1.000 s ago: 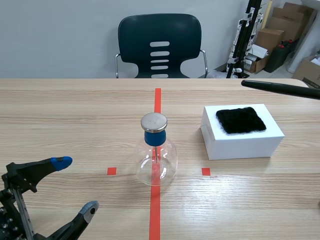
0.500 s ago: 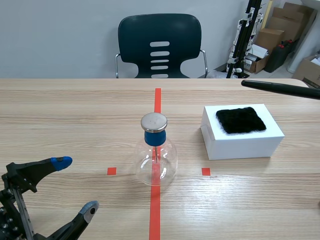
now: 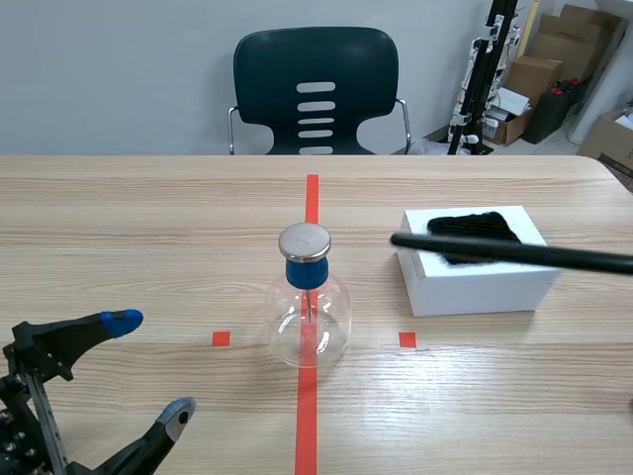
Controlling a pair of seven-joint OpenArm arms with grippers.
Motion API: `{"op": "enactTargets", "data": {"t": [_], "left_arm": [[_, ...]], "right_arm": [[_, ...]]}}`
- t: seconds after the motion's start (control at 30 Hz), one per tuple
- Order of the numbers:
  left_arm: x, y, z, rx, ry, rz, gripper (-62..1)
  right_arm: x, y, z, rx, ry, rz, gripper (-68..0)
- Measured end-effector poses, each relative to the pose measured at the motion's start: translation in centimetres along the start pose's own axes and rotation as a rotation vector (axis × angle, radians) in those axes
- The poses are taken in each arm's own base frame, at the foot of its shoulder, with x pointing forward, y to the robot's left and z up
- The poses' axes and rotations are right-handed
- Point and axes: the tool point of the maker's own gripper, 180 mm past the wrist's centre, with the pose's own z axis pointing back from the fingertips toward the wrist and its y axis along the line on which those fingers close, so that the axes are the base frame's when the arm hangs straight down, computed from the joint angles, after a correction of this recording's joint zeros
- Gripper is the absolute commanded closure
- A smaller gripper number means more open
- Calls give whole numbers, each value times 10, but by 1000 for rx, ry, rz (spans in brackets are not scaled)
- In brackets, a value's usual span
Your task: Do the electroscope experiment. move the rod toward and away from the electroscope
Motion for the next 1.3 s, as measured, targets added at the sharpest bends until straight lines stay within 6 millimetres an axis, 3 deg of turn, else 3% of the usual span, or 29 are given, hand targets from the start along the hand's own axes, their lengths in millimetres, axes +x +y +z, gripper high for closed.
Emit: {"op": "enactTargets", "data": {"t": [0.2,0.4,1.3], "left_arm": [[0,0,0,0,0,0,-623],[0,0,0,0,0,0,-623],[0,0,0,0,0,0,-623]], "right_arm": [[30,12,6,4,-26,-28,-2],[44,16,8,-1,-41,-53,-2],[47,16,8,5,-66,-46,-2]]}}
